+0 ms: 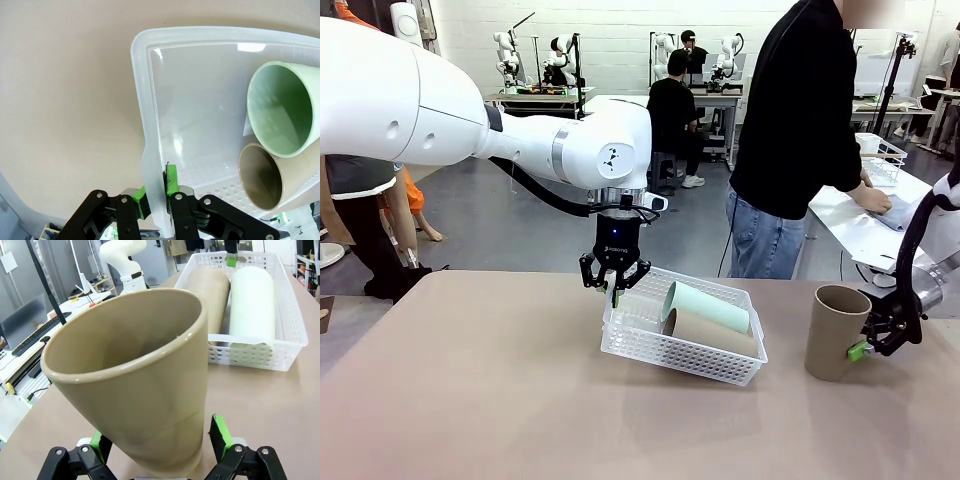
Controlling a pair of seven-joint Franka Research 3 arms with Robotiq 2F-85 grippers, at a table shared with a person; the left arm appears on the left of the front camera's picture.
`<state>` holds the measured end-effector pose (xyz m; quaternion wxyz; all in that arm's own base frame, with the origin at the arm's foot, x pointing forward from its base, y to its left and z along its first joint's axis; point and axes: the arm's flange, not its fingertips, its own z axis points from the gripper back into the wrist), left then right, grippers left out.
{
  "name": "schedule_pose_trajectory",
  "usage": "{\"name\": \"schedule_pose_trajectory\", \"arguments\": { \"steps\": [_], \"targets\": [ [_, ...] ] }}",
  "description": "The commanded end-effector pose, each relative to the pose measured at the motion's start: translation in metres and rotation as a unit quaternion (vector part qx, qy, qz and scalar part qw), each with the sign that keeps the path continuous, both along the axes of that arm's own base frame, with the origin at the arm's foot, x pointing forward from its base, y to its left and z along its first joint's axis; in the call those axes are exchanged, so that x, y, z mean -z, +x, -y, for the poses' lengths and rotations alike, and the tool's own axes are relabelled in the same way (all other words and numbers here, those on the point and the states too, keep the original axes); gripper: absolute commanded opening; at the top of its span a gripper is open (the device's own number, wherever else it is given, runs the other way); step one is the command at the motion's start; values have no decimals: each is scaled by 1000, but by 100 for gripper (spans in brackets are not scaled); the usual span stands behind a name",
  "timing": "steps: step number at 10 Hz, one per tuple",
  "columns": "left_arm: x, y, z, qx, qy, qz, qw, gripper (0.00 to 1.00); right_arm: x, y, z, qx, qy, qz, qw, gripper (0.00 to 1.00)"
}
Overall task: Clean and organize the cups into the basket.
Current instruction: Pick up the Reusable plastic cup from the right side of the table and stack it inside the Organizing basket in the center of the table.
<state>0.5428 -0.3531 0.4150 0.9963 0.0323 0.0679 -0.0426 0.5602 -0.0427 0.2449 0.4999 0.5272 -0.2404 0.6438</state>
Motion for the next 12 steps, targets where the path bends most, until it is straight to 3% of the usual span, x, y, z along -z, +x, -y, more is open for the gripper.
{"name": "schedule_pose_trajectory", "arguments": {
  "steps": [1, 6, 7, 8, 9, 10, 11, 12],
  "targets": [
    [-1, -1, -1, 0, 0, 0, 1000, 0, 2, 11, -12, -2, -13, -3, 1000, 100],
    [-1, -1, -1, 0, 0, 0, 1000, 0, 7, 9, -30, -28, -21, -12, 999, 100],
    [-1, -1, -1, 0, 0, 0, 1000, 0, 8, 7, -32, -43, -18, 0, 999, 89],
    [-1, -1, -1, 0, 0, 0, 1000, 0, 6, 5, -31, -39, -20, 1, 999, 42],
    [-1, -1, -1, 0, 0, 0, 1000, 0, 4, 4, -29, -32, -16, 5, 999, 31],
    [-1, -1, -1, 0, 0, 0, 1000, 0, 3, 4, -26, -28, -16, 7, 999, 0],
    [-1, -1, -1, 0, 0, 0, 1000, 0, 1, 2, -23, -16, -19, 6, 1000, 0],
    [-1, -1, -1, 0, 0, 0, 1000, 0, -7, 0, -20, 35, -30, 3, 999, 0]
  ]
}}
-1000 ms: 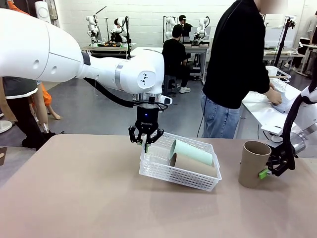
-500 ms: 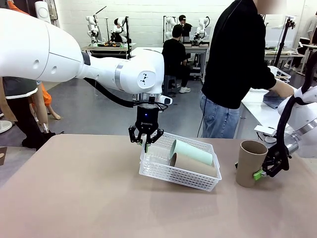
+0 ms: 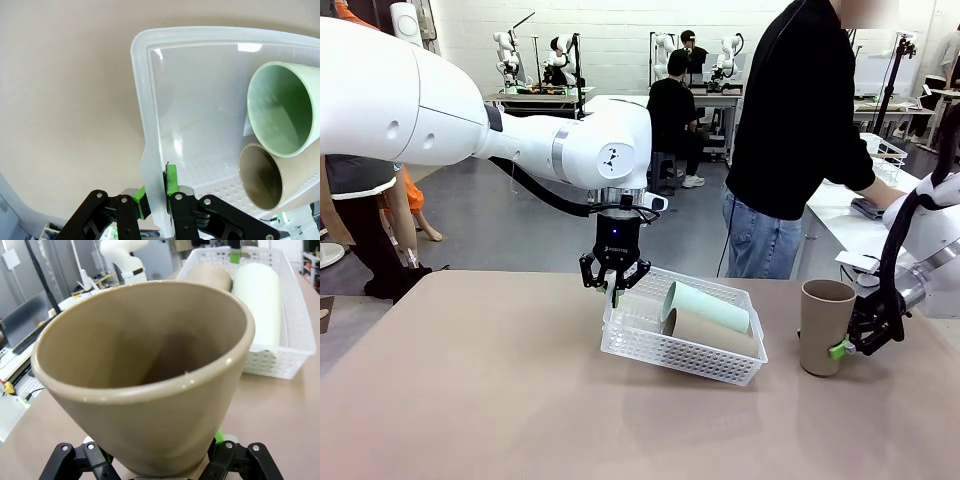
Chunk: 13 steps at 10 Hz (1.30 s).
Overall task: Clean and organize the cups into the basket.
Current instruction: Pick up the Reusable plastic cup from the right side of the table and stack it inside the Organizing basket in the center of the table.
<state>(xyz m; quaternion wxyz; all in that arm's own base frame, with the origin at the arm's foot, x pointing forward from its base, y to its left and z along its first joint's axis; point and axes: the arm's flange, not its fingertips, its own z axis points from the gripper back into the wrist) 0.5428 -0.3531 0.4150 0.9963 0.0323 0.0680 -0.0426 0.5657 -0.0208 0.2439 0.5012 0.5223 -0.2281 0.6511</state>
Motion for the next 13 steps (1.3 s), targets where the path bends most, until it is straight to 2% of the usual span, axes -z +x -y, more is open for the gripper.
{"name": "schedule_pose_trajectory", "arguments": {
  "steps": [1, 3, 4, 7, 8, 9, 10, 13],
  "targets": [
    [-1, -1, -1, 0, 0, 0, 1000, 0, -29, -12, 0, 91, -26, 6, 995, 72],
    [-1, -1, -1, 0, 0, 0, 1000, 0, -98, -30, -6, 139, -59, 20, 988, 72],
    [-1, -1, -1, 0, 0, 0, 1000, 0, -130, -32, -9, 164, -76, -4, 983, 72],
    [-1, -1, -1, 0, 0, 0, 1000, 0, -219, -52, -36, 226, -97, 0, 969, 72],
    [-1, -1, -1, 0, 0, 0, 1000, 0, -236, -56, -44, 246, -88, 1, 965, 72],
    [-1, -1, -1, 0, 0, 0, 1000, 0, -238, -59, -46, 259, -86, -6, 962, 72],
    [-1, -1, -1, 0, 0, 0, 1000, 0, -241, -50, -31, 213, -90, 6, 973, 72],
    [-1, -1, -1, 0, 0, 0, 1000, 0, -241, -50, -31, 213, -90, 6, 973, 72]
  ]
}}
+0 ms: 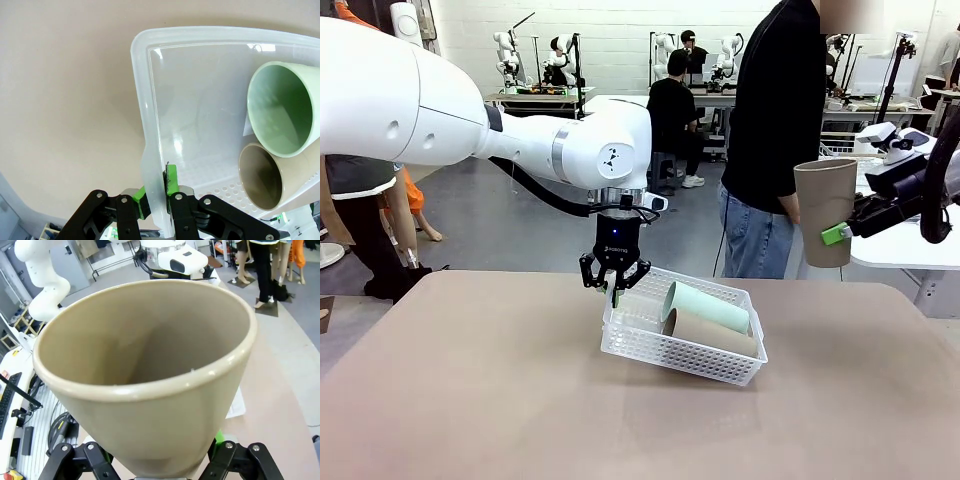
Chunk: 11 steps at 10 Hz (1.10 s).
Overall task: Clean and organize the cups into the basket.
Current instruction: Pick up the Reusable plastic cup from the right side of the table and stack it inside the Organizing basket in the center of the table.
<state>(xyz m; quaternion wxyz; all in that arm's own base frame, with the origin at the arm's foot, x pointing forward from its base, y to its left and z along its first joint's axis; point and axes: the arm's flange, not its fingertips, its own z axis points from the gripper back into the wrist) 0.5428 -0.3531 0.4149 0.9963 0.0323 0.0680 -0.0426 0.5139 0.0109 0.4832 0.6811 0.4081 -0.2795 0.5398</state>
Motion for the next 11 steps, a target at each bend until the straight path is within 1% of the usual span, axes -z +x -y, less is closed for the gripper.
{"name": "schedule_pose_trajectory", "arguments": {
  "steps": [1, 2, 3, 4, 5, 6, 7, 9, 11],
  "targets": [
    [-1, -1, -1, 0, 0, 0, 1000, 0, -1, 1, 0, -14, 1, 4, 1000, 72],
    [-1, -1, -1, 0, 0, 0, 1000, 0, 0, 0, 0, 0, 0, 0, 1000, 82],
    [-1, -1, -1, 0, 0, 0, 1000, 0, -13, 3, -36, -38, -75, -17, 996, 82],
    [-1, -1, -1, 0, 0, 0, 1000, 0, -17, 16, -67, -47, -125, -37, 990, 82],
    [-1, -1, -1, 0, 0, 0, 1000, 0, -17, 30, -93, -54, -165, -67, 983, 82],
    [-1, -1, -1, 0, 0, 0, 1000, 0, -14, 38, -112, -58, -180, -81, 979, 82],
    [-1, -1, -1, 0, 0, 0, 1000, 0, -9, 45, -126, -64, -192, -92, 975, 82],
    [-1, -1, -1, 0, 0, 0, 1000, 0, 16, 62, -152, -60, -233, -119, 963, 82],
    [-1, -1, -1, 0, 0, 0, 1000, 0, 45, 71, -174, -92, -261, -123, 953, 82]
  ]
}}
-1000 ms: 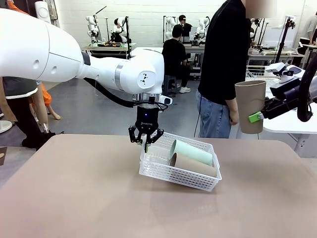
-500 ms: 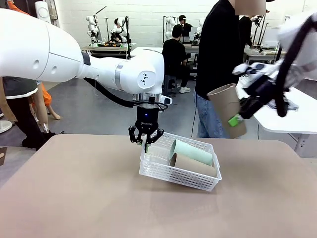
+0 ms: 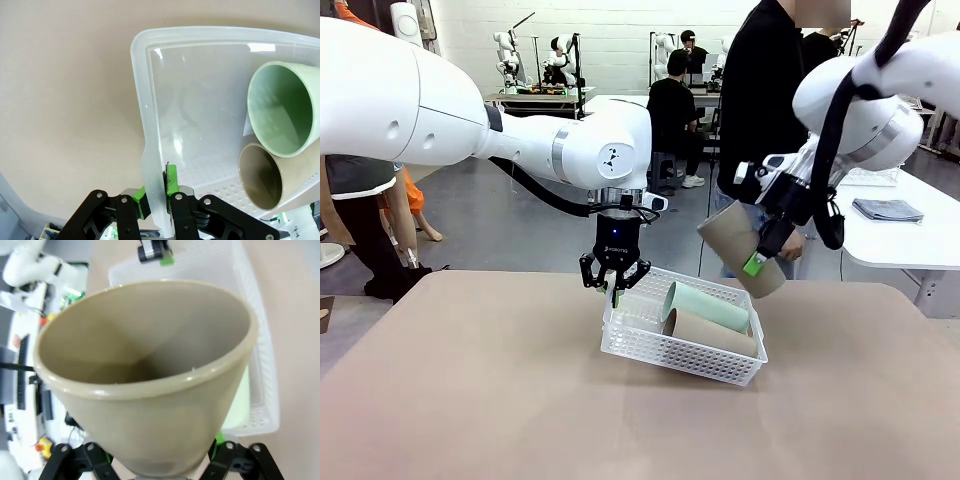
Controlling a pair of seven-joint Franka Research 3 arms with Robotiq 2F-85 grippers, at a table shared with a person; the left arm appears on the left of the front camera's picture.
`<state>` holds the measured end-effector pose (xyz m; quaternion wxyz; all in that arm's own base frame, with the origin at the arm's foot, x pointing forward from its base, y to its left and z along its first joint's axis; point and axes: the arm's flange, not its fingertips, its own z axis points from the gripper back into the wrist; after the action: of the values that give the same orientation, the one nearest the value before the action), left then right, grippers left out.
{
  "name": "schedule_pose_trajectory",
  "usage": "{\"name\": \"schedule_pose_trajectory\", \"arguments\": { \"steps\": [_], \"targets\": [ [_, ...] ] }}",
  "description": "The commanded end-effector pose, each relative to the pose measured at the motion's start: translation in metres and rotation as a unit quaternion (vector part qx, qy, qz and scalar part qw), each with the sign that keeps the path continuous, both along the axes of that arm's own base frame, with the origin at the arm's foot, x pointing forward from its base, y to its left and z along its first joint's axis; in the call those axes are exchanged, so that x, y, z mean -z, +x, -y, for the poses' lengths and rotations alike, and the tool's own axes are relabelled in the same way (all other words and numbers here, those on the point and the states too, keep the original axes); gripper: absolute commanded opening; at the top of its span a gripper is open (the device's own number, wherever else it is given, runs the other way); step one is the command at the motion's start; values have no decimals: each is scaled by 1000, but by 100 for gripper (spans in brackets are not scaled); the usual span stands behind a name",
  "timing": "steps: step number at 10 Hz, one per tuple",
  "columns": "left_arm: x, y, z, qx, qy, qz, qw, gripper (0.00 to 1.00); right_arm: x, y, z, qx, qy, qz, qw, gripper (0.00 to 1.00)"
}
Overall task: Clean and organize the cups into the basket.
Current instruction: Pick up the Reusable plastic cup from the right side of the table and stack it inside the Organizing basket in the center of the table.
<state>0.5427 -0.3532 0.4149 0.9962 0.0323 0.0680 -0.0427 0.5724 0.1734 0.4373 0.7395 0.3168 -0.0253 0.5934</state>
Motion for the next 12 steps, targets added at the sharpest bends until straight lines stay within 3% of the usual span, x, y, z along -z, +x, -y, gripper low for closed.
{"name": "schedule_pose_trajectory", "arguments": {
  "steps": [1, 6, 7, 12],
  "targets": [
    [-1, -1, -1, 0, 0, 0, 1000, 0, 10, 15, -21, -21, -31, -6, 999, 82],
    [-1, -1, -1, 0, 0, 0, 1000, 0, 52, 7, -51, -74, -84, -16, 994, 82],
    [-1, -1, -1, 0, 0, 0, 1000, 0, 57, 9, -51, -73, -94, 1, 993, 82],
    [-1, -1, -1, 0, 0, 0, 1000, 0, 69, 9, -58, -146, -112, 8, 983, 82]
  ]
}}
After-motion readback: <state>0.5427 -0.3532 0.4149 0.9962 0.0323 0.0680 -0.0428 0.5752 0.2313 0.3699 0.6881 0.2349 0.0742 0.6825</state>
